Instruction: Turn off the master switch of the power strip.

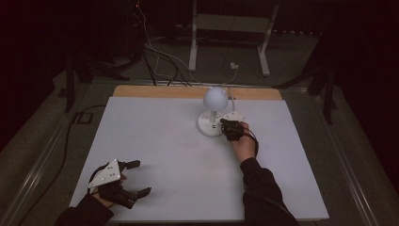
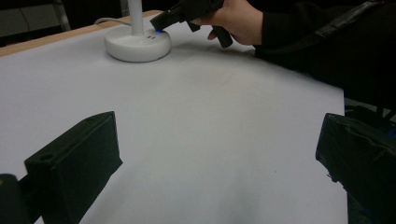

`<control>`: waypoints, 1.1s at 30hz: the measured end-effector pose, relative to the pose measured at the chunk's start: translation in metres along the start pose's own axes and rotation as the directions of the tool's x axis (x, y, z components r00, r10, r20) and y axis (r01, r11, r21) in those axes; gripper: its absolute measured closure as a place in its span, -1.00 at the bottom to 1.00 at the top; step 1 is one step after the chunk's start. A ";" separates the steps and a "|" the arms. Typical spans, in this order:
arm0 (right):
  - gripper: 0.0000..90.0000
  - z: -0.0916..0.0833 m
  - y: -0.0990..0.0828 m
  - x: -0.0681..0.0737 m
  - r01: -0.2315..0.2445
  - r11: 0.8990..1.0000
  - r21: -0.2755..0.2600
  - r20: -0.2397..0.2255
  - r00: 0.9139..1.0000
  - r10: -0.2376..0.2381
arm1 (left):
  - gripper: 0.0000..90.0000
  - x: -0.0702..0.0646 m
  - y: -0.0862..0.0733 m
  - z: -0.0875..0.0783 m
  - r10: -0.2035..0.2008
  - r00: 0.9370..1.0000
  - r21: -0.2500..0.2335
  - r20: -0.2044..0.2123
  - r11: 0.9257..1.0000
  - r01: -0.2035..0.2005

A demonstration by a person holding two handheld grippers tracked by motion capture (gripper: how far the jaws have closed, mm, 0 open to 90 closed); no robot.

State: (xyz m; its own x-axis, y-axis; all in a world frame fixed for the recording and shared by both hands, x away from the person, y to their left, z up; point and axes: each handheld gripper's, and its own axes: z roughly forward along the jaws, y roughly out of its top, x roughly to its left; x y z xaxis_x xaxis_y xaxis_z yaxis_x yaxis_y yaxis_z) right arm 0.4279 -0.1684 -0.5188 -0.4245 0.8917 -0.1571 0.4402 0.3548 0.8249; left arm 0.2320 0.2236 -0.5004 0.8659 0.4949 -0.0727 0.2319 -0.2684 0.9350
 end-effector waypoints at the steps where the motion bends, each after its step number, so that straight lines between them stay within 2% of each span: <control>1: 1.00 0.000 0.000 0.000 0.000 1.000 0.000 0.000 1.000 0.000 | -0.99 0.000 0.000 0.000 0.000 1.000 0.000 0.000 1.000 0.000; 4: 1.00 0.001 -0.002 0.003 0.005 1.000 -0.013 0.014 1.000 -0.005 | -0.99 0.000 0.000 0.000 -0.001 1.000 0.000 0.002 1.000 0.001; 8: 1.00 0.001 0.000 0.002 -0.028 1.000 -0.004 0.014 1.000 0.028 | -0.99 0.000 0.000 0.000 0.002 1.000 0.000 0.002 1.000 -0.002; 12: 1.00 0.001 0.000 0.003 -0.034 0.999 0.001 0.020 0.999 0.034 | -0.99 -0.001 0.000 0.000 0.006 1.000 -0.001 0.003 1.000 -0.006; 14: 1.00 0.001 0.002 0.002 -0.043 0.999 0.014 0.007 0.999 0.043 | -0.99 0.000 0.000 0.000 0.004 1.000 -0.002 0.004 1.000 -0.004; 20: 1.00 0.002 0.006 0.005 -0.033 0.998 0.055 0.018 0.999 0.032 | -0.99 -0.001 0.000 0.000 0.006 1.000 -0.001 0.004 1.000 -0.006; 22: 1.00 0.002 0.006 0.006 -0.023 0.998 0.053 0.029 0.999 0.022 | -0.99 -0.001 0.000 0.000 0.007 1.000 0.001 0.004 1.000 -0.007; 23: 1.00 0.002 0.005 0.006 -0.033 0.998 0.046 0.031 0.999 0.031 | -0.99 -0.001 0.000 0.000 0.006 1.000 0.000 0.003 1.000 -0.006; 29: 1.00 0.001 0.004 0.004 -0.049 0.998 0.036 0.018 0.999 0.049 | -0.99 0.000 0.000 -0.001 0.005 1.000 -0.002 0.001 1.000 -0.005; 33: 1.00 0.001 0.005 0.004 -0.040 0.998 0.039 0.014 0.999 0.040 | -0.99 0.000 0.000 -0.001 0.006 1.000 -0.001 0.002 1.000 -0.006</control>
State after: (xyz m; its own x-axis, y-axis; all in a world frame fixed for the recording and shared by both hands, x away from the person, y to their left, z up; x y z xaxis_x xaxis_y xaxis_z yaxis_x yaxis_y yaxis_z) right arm 0.4295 -0.1629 -0.5161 -0.3956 0.9089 -0.1319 0.4872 0.3294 0.8088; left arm 0.2317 0.2240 -0.5002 0.8679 0.4920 -0.0681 0.2266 -0.2702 0.9357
